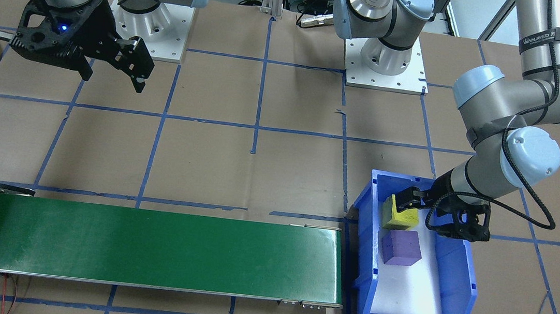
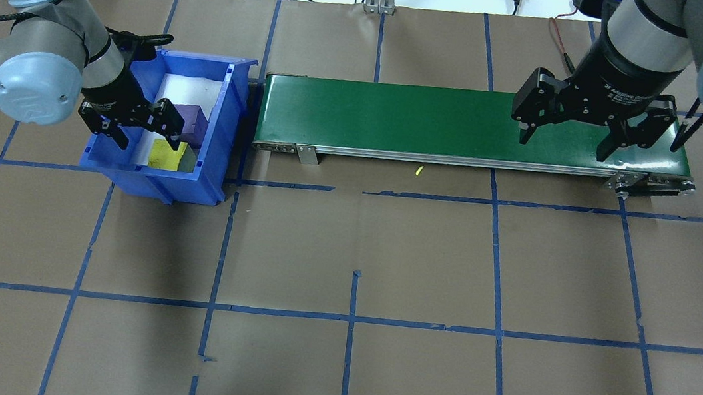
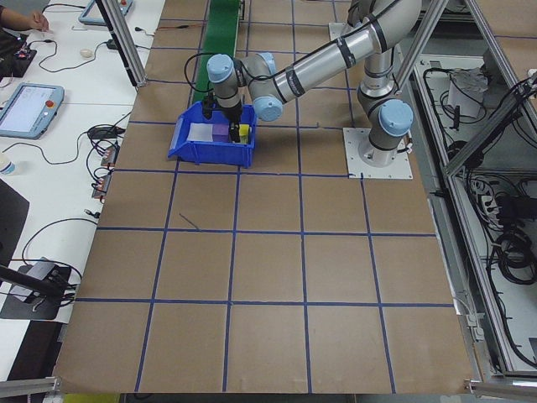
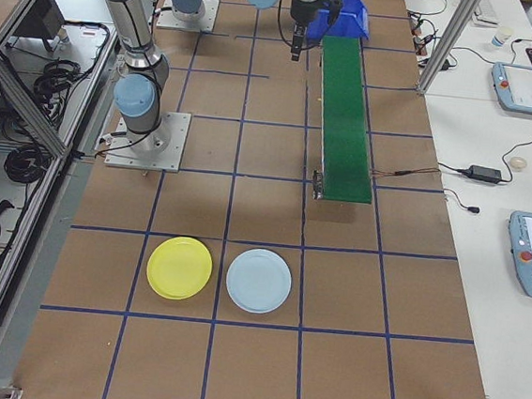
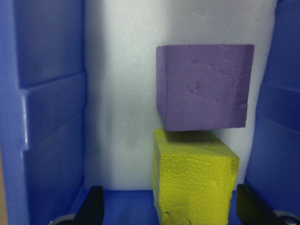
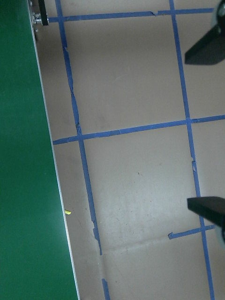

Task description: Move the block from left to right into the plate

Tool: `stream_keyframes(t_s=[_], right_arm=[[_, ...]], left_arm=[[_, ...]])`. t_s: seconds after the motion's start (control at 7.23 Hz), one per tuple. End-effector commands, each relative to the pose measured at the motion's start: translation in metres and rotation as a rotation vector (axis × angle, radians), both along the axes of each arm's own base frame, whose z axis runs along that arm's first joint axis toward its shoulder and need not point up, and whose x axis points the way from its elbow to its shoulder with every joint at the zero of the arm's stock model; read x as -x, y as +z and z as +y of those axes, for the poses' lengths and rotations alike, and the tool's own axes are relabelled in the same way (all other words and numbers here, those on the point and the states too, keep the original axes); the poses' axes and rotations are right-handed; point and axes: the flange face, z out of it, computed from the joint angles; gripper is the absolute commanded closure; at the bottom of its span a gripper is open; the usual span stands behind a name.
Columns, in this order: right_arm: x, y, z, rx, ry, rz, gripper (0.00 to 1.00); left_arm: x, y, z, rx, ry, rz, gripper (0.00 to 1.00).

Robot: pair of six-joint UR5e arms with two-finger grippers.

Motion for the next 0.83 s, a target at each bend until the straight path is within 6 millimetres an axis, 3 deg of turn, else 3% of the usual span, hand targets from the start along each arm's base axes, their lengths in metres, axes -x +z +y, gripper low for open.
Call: stream_keyframes(t_s=[0.0,0.28,0.41,0.55,0.69], right_arm=[[0.000,0.000,0.000,0.000,0.000,0.000,0.00],[0.000,0.000,0.000,0.000,0.000,0.000,0.00],[0.000,0.000,0.000,0.000,0.000,0.000,0.00],[0.000,0.000,0.000,0.000,0.000,0.000,0.00],[0.000,0.000,0.000,0.000,0.000,0.000,0.00]], left_arm=[[0.011,-0.015,0.010,-0.029,0.001,0.007,0.01],[0.019,-0.020,0.011,-0.035,-0.011,0.018,0.02],[0.020,-0.029,0.009,-0.036,-0.008,0.040,0.17],[0.020,-0.027,0.009,-0.032,-0.006,0.036,0.63],[0.019,-0.027,0.008,-0.031,-0.006,0.034,0.76]])
